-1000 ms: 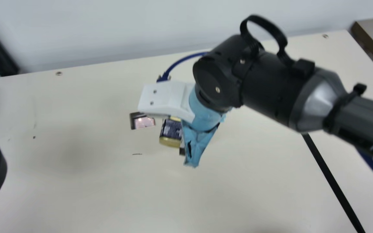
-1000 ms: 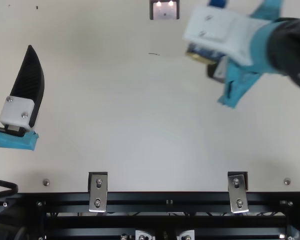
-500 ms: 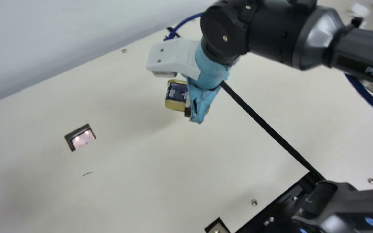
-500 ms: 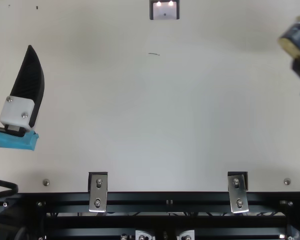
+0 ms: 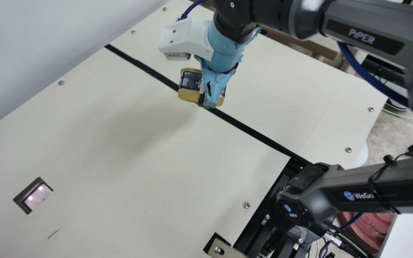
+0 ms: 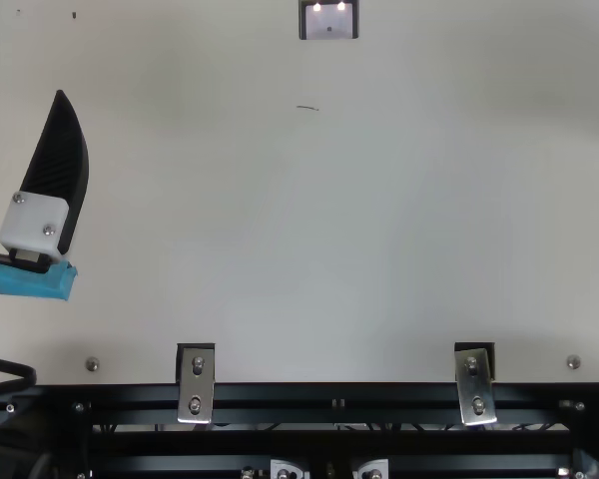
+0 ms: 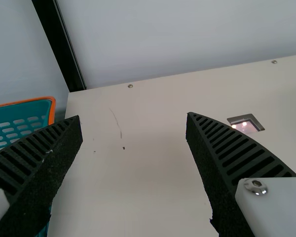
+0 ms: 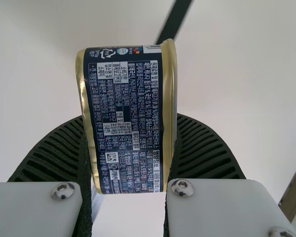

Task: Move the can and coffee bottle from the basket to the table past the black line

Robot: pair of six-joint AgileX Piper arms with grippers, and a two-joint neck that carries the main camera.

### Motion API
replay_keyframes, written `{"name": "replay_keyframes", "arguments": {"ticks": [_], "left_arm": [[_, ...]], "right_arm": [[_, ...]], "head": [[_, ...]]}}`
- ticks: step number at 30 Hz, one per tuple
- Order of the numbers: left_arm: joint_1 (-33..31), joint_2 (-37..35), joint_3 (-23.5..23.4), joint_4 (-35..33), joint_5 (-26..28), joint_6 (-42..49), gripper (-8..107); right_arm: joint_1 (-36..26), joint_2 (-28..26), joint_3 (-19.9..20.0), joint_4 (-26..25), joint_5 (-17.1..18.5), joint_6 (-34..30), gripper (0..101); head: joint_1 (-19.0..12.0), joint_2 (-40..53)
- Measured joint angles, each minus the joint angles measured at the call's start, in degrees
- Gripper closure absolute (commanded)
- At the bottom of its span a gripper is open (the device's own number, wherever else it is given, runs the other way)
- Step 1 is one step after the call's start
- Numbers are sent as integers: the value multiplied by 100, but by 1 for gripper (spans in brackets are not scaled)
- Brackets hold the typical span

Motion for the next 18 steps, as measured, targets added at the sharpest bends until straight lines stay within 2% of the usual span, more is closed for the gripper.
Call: {"name": "replay_keyframes", "arguments": {"ticks": [7,18], "left_arm": [[0,0,0,0,0,0,9],[0,0,0,0,0,0,9]], "right_arm": [[-918,24,59,67,-293,-362,101],[-1944,275,189,-116,-663,-685,101]], "head": [[0,29],[0,0]]}}
